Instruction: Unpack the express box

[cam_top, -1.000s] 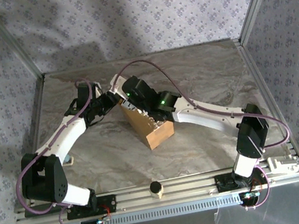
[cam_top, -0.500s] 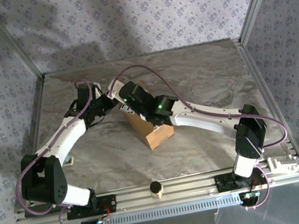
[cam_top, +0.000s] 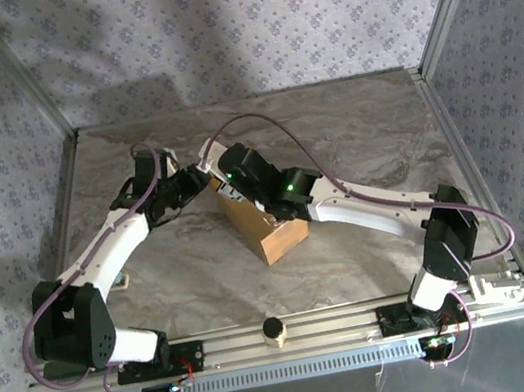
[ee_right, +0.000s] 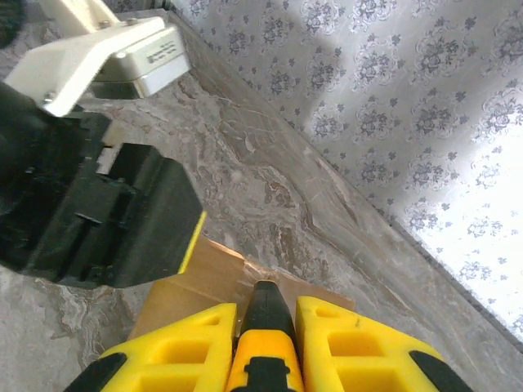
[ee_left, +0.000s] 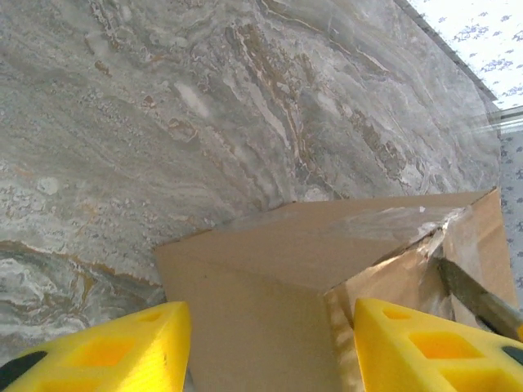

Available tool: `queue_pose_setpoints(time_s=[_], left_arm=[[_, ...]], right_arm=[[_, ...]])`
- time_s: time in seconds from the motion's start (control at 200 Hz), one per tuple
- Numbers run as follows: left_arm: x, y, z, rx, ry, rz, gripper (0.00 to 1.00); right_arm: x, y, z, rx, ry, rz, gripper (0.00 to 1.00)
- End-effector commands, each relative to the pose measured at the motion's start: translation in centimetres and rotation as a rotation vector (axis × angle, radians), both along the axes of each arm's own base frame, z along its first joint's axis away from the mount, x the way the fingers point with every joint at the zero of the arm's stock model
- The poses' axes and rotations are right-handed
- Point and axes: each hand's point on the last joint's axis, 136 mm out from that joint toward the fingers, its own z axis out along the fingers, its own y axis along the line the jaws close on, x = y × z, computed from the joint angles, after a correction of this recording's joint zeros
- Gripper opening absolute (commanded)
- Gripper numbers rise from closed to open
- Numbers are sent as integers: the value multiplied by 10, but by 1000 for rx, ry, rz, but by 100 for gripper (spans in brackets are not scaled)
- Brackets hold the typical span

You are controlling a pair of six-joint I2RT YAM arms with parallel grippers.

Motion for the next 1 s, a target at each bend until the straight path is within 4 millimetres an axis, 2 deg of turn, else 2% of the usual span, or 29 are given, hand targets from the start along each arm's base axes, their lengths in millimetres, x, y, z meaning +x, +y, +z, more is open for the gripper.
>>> queue_pose_setpoints(time_s=[0.0,0.13,0.35,0.505,1.0], left_arm=[[-4,-1,22,32,-31,-39,57],[2,-8,38,65,-54,-115,60],[16,-32,47,57,-86,-274,62],[19,-48,43,33,-86,-373,62],[24,-69,24,46,-60,-458,60]], right_arm=[[-6,-16,-14,10,88,1,0],[-5,-24,-11,65,122,4,0],[-5,-33,-7,133,151,17,0],[-4,-35,-5,167,164,25,0],[1,-30,-7,191,192,24,0]])
